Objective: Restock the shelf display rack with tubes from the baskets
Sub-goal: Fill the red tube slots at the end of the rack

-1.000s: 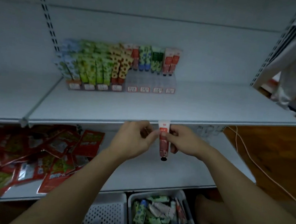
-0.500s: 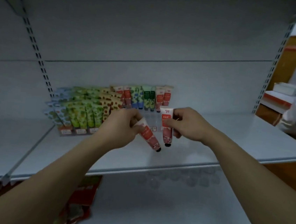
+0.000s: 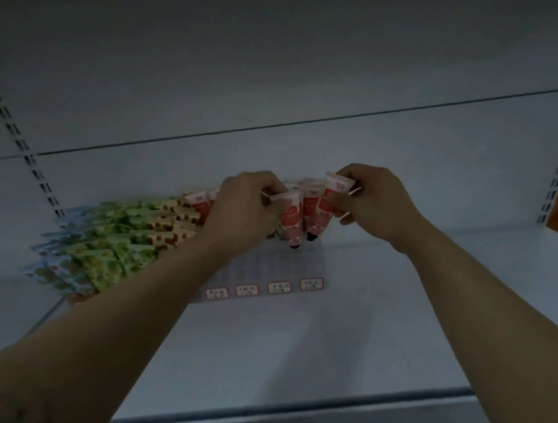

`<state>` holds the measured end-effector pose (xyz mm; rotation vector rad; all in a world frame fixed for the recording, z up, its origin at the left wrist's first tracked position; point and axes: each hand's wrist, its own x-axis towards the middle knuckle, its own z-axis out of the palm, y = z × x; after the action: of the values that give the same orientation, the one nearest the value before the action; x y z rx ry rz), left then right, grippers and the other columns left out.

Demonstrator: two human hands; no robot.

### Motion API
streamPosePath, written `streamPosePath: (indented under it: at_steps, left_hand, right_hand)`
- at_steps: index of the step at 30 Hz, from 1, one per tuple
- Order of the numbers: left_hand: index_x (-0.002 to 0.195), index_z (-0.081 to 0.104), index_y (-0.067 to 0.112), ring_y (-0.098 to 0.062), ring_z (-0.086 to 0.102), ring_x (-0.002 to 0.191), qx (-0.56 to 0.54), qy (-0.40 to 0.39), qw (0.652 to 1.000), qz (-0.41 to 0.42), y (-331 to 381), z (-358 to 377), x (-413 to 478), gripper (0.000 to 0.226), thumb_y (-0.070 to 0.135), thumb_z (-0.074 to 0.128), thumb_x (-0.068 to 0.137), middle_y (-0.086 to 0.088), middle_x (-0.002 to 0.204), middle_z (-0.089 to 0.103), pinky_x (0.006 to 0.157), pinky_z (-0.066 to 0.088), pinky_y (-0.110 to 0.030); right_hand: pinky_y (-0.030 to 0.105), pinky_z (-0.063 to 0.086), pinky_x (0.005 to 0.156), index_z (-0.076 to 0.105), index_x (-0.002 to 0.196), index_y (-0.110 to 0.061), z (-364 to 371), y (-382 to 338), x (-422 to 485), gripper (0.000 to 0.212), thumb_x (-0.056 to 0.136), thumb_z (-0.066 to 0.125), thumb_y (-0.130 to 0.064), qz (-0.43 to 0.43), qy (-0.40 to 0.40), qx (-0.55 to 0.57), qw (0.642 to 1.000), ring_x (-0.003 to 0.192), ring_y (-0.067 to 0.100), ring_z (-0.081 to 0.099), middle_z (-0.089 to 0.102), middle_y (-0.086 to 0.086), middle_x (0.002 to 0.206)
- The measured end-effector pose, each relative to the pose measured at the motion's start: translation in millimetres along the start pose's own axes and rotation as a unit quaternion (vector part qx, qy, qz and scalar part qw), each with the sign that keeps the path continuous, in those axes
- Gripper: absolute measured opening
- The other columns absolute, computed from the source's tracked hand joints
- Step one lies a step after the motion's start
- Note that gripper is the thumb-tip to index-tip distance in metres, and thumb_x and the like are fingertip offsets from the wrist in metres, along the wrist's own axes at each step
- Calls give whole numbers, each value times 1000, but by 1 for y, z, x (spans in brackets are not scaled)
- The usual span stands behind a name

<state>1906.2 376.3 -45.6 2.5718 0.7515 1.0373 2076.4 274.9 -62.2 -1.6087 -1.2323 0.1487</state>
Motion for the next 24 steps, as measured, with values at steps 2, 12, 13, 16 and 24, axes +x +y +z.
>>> streamPosePath:
  at_steps: [2,12,13,16,24]
  left_hand:
    - [83,70,16,8,55,63,11,16,1000,-2,-4,11,7,4,19,69,86,8,76,64,55,37,3]
    - [82,69,6,-10,57,64,32,35,998,37,-11,36,12,4,10,67,84,0,72,63,66,48,-24]
    - [83,69,7,-16,59,68,41,32,998,45,-11,36,12,5,10,66,85,-4,76,66,69,51,-30]
    - [84,67,6,-22,58,70,70,23,995,67,-11,37,11,9,13,63,87,-8,77,65,69,51,-38]
    - [100,72,11,-11,48,74,49,-4,997,59,-16,43,7,24,22,74,79,-5,85,61,61,29,-23]
  right_hand:
    - [38,59,66,67,89,-5,-1,8,8,9,82,71,-9,-1,28,29,999,69,28,70,70,13,78]
    - [31,50,69,72,91,-6,36,32,15,14,79,66,-1,-71,43,-117,990,68,15,59,72,7,85]
    - [32,49,67,71,91,-5,36,33,15,13,80,67,-3,-78,49,-133,987,68,15,58,71,8,84]
    - [35,49,66,67,92,-5,37,33,12,11,82,65,-8,-86,61,-152,983,70,20,59,70,10,85]
    - [31,48,64,70,92,-8,37,18,13,15,80,62,-5,-89,56,-214,971,79,27,62,70,11,87]
